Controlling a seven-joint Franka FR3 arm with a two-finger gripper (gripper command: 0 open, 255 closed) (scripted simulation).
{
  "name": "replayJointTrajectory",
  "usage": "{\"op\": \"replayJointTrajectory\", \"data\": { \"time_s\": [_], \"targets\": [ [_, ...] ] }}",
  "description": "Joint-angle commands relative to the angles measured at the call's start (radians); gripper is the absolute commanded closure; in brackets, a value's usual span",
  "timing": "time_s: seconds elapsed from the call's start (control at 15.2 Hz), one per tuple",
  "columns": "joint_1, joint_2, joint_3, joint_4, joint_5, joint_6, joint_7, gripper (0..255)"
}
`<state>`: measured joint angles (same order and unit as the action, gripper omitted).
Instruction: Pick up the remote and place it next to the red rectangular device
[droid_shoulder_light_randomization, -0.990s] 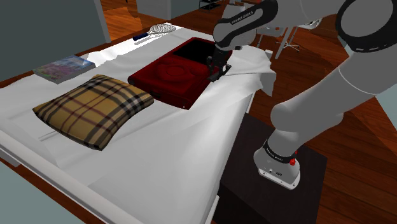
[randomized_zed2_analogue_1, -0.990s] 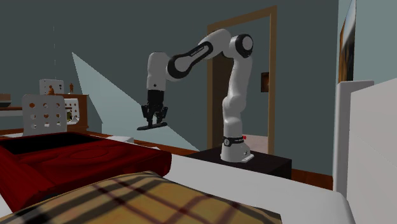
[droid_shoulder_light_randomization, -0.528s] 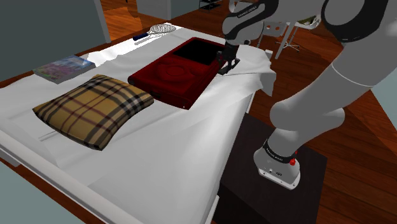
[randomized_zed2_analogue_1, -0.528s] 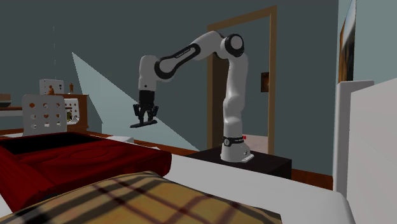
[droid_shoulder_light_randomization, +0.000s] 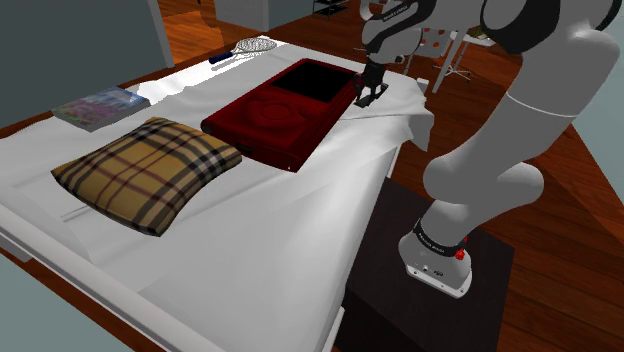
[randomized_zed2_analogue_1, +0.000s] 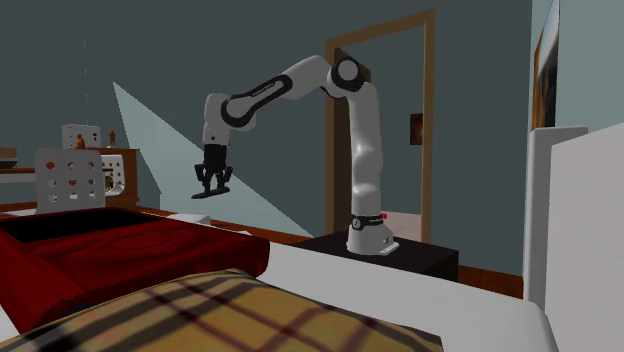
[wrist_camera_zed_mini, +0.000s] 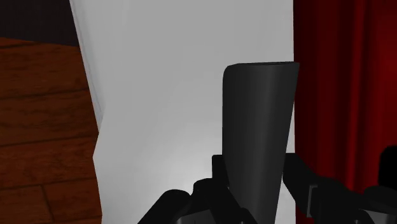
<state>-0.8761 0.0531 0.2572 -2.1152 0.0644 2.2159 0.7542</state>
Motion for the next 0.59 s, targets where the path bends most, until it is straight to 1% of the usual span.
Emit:
{"op": "replayJointTrajectory", "data": {
  "time_s": [0.0, 0.26, 0.53],
  "targets": [
    [-0.017, 0.040, -0.017, 0.057, -0.010, -0.020, -0.029, 255],
    [-0.048, 0.143, -0.047, 0.194, -0.030, -0.059, -0.082, 255],
    [-0.076, 0.256, -0.073, 0.355, -0.046, -0.112, -0.130, 255]
  ]
}}
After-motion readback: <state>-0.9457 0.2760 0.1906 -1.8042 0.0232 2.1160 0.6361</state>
